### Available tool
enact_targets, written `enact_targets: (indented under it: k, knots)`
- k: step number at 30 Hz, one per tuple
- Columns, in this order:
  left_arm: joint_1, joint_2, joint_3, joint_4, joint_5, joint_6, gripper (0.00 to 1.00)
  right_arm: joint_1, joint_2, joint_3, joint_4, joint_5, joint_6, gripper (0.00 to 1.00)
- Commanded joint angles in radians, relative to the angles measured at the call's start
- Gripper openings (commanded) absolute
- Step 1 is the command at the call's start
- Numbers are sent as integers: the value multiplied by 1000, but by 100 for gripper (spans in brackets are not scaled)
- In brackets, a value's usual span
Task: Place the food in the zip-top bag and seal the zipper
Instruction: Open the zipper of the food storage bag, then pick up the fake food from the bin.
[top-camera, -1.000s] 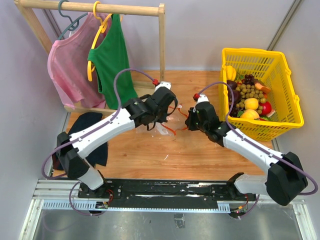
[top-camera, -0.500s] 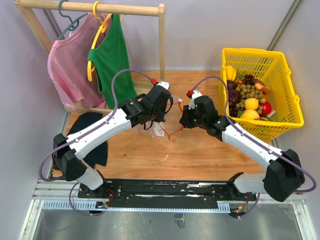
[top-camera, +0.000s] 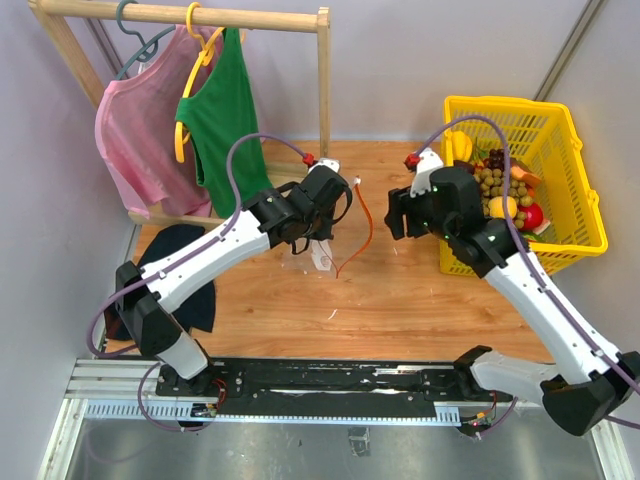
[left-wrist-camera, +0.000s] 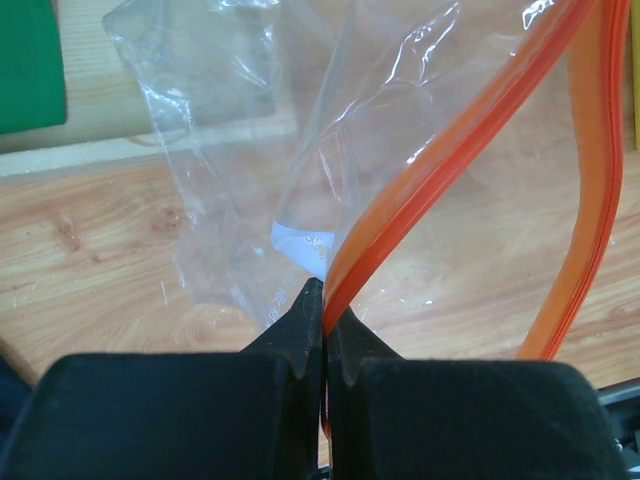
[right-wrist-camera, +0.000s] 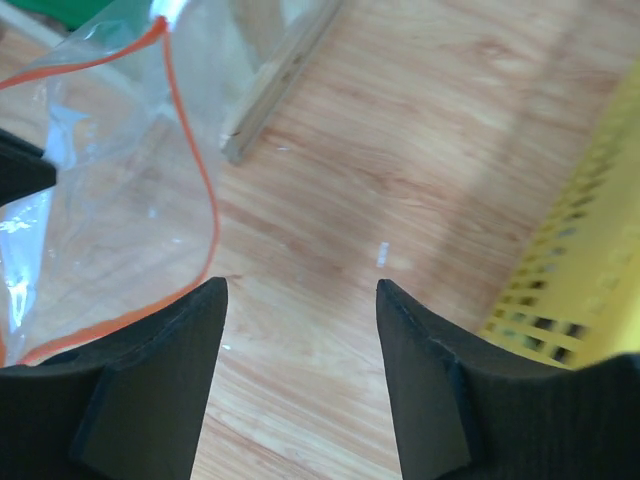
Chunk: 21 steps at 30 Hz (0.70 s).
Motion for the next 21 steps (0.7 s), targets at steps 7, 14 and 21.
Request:
enact_targets:
  k: [7, 14, 21]
  knots:
    - [9, 48, 52, -10, -3, -2, 0, -193, 26, 228, -265, 254, -213, 68]
    - [26, 69, 36, 3, -8, -1, 0, -355, 156, 351, -249, 404, -352, 69]
    - [33, 58, 22, 15, 11, 11, 0, -512, 361, 447, -198, 442, -388, 67]
